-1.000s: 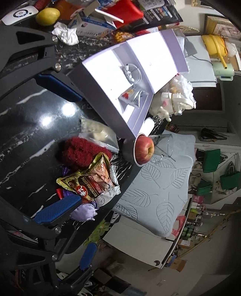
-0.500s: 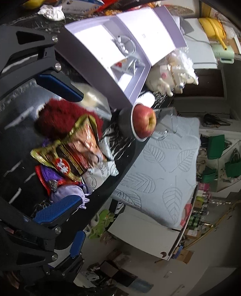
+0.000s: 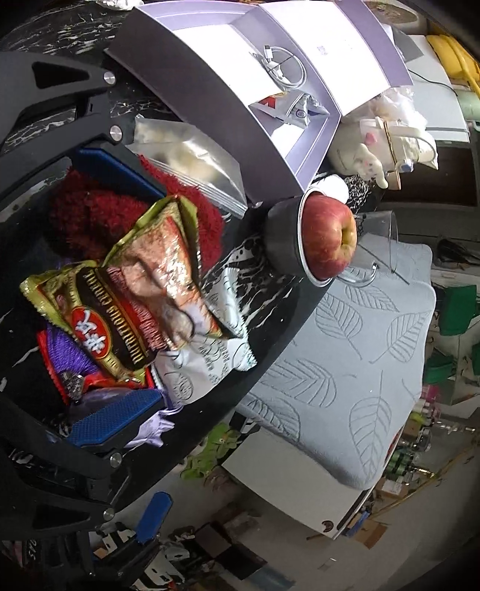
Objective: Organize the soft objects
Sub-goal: 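Lower the left tool onto the gold-and-brown cereal snack bag and close it, then grasp the lavender drawstring pouch with the right tool while the left tool holds the bag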
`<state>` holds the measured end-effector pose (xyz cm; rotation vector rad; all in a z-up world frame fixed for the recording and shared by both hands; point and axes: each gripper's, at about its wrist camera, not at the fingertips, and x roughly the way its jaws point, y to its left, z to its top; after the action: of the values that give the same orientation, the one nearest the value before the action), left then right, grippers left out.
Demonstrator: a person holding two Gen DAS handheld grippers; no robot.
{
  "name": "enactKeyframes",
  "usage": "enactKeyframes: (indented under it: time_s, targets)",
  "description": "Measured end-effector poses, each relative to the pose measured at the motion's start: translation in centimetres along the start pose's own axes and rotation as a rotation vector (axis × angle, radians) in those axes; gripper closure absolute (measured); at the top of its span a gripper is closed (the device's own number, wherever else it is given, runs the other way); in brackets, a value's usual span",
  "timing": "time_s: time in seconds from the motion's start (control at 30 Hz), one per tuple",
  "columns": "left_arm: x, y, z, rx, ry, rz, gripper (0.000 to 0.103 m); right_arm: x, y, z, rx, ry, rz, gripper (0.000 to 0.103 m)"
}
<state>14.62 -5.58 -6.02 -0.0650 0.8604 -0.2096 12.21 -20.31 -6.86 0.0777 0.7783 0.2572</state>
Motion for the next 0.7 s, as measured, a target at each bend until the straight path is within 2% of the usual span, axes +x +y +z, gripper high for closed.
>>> enactKeyframes:
  time_s: [0.03, 0.07, 0.2, 0.37, 0.47, 0.67, 0.7]
  targets:
    - [0.1, 0.1, 0.0, -0.002, -0.004, 0.004, 0.006, 0.1, -0.1, 0.0, 0.002, 0.002, 0.005, 0.021]
    - [0.2, 0.1, 0.0, 0.001, -0.004, 0.016, 0.016, 0.3, 0.0, 0.1, 0.002, 0.004, 0.009, 0.021]
    - [0.1, 0.0, 0.1, 0.028, -0.014, 0.018, 0.029, 0.6, 0.0, 0.3, 0.006, 0.01, 0.021, 0.021]
    - [-1.0, -0.3, 0.2, 0.052, -0.024, -0.009, 0.032, 0.9, 0.1, 0.3, 0.001, 0.012, 0.016, 0.021]
    - [-1.9, -0.4, 0.2, 0.054, -0.022, -0.028, 0.039, 1.0, 0.4, 0.3, -0.006, 0.014, 0.024, 0.021]
    - [-4.2, -0.4, 0.1, 0.076, -0.047, -0.052, 0.045, 1.0, 0.8, 0.3, 0.0, 0.01, 0.074, 0.021]
    - [-4.4, -0.3, 0.0, 0.078, -0.05, -0.053, 0.051, 1.0, 0.8, 0.2, 0.004, 0.011, 0.088, 0.021]
